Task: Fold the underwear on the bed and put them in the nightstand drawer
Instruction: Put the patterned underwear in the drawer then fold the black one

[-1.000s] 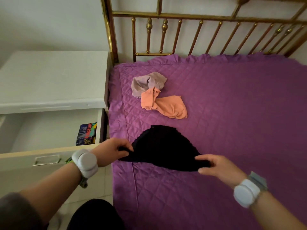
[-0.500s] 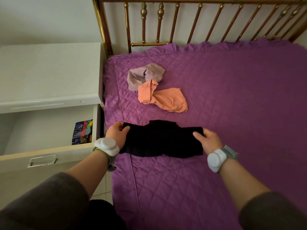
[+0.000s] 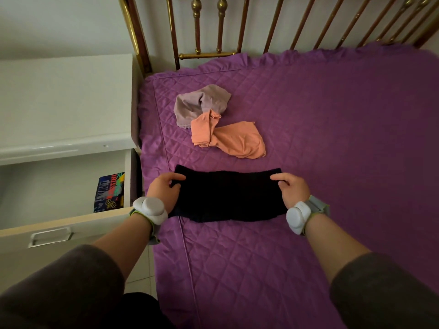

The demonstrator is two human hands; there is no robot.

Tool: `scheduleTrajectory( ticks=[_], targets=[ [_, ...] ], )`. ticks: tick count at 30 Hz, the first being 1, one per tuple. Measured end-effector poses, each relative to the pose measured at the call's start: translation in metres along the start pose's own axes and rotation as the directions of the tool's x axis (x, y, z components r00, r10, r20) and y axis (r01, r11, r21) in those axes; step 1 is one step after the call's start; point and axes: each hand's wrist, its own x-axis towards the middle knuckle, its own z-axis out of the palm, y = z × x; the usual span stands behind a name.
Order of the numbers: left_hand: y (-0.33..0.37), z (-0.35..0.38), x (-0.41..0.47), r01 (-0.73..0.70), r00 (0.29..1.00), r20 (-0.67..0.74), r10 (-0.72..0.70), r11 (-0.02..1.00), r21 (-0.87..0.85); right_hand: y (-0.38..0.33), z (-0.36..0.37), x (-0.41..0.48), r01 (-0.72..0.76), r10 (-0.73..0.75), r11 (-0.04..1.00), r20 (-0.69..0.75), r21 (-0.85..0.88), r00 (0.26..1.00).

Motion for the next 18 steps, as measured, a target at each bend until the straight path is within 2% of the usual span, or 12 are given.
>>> scheduleTrajectory(
  ticks=[4, 8, 10, 12, 14, 15, 18],
  targets=[
    [0.001, 0.002, 0.004, -0.118, 0.992, 0.062, 0.111, 0.984, 0.130, 0.002, 0.006, 0.001, 0.034, -0.021, 0.989, 0.088, -0.142, 0.996],
    [0.001, 0.009, 0.008, -0.070, 0.992, 0.123, 0.043, 0.971, 0.227, 0.004, 0.015, 0.001, 0.027, 0.009, 0.961, 0.128, -0.275, 0.992],
    [0.006, 0.013, 0.006, -0.013, 0.999, 0.038, -0.001, 0.931, 0.365, -0.001, 0.018, -0.001, 0.021, -0.008, 0.917, 0.033, -0.399, 0.999],
    [0.013, 0.020, 0.000, -0.099, 0.991, -0.028, 0.130, 0.860, 0.500, -0.009, 0.026, -0.005, 0.147, -0.175, 0.860, -0.012, -0.489, 0.984],
    [0.020, 0.039, -0.005, -0.293, 0.950, 0.065, 0.307, 0.796, 0.529, -0.015, 0.043, -0.011, 0.368, -0.348, 0.785, 0.136, -0.499, 0.927],
    [0.023, 0.051, -0.007, -0.370, 0.925, 0.136, 0.355, 0.764, 0.529, -0.016, 0.054, -0.014, 0.452, -0.383, 0.738, 0.242, -0.501, 0.892],
    [0.020, 0.085, -0.007, -0.448, 0.894, 0.306, 0.327, 0.664, 0.599, -0.006, 0.081, -0.016, 0.514, -0.300, 0.657, 0.435, -0.551, 0.849]
  ],
)
